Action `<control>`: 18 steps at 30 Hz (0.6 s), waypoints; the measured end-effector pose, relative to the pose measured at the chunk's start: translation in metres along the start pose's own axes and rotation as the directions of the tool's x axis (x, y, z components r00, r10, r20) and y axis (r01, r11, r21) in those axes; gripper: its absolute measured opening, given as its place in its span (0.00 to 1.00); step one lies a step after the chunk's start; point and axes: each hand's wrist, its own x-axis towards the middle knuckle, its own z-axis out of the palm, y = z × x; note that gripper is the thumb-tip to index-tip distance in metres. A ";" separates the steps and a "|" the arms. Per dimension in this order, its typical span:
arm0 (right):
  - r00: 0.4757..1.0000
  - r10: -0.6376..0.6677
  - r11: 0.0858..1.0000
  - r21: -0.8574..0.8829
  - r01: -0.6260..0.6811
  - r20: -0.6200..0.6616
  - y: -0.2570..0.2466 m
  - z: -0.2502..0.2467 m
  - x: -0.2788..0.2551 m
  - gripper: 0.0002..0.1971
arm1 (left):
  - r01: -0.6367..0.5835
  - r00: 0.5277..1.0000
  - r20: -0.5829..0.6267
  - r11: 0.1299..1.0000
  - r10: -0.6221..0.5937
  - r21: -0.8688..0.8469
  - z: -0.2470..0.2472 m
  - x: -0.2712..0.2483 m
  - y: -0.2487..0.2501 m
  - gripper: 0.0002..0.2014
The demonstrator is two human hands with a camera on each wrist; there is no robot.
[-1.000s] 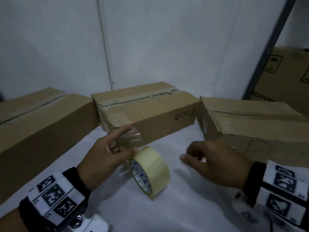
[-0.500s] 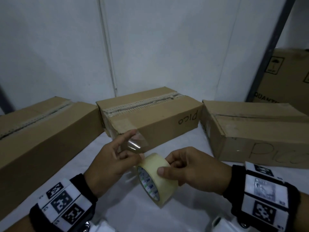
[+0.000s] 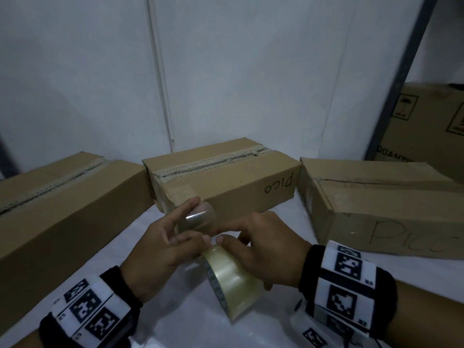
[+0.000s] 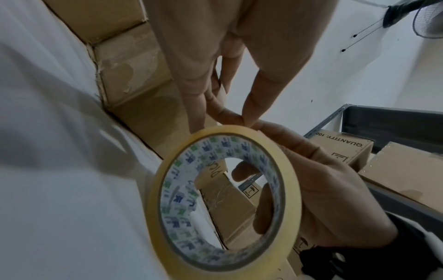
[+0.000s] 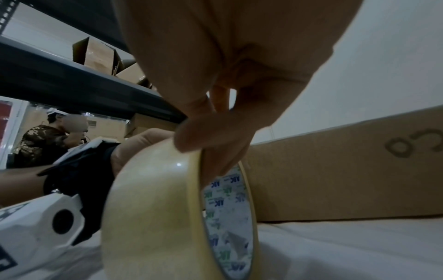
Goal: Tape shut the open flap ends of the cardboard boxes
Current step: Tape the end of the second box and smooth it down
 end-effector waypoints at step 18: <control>0.960 0.210 0.965 0.120 -0.234 0.185 0.005 -0.006 0.006 0.14 | -0.007 1.000 -0.001 0.996 0.007 -0.089 0.000 -0.002 -0.002 0.50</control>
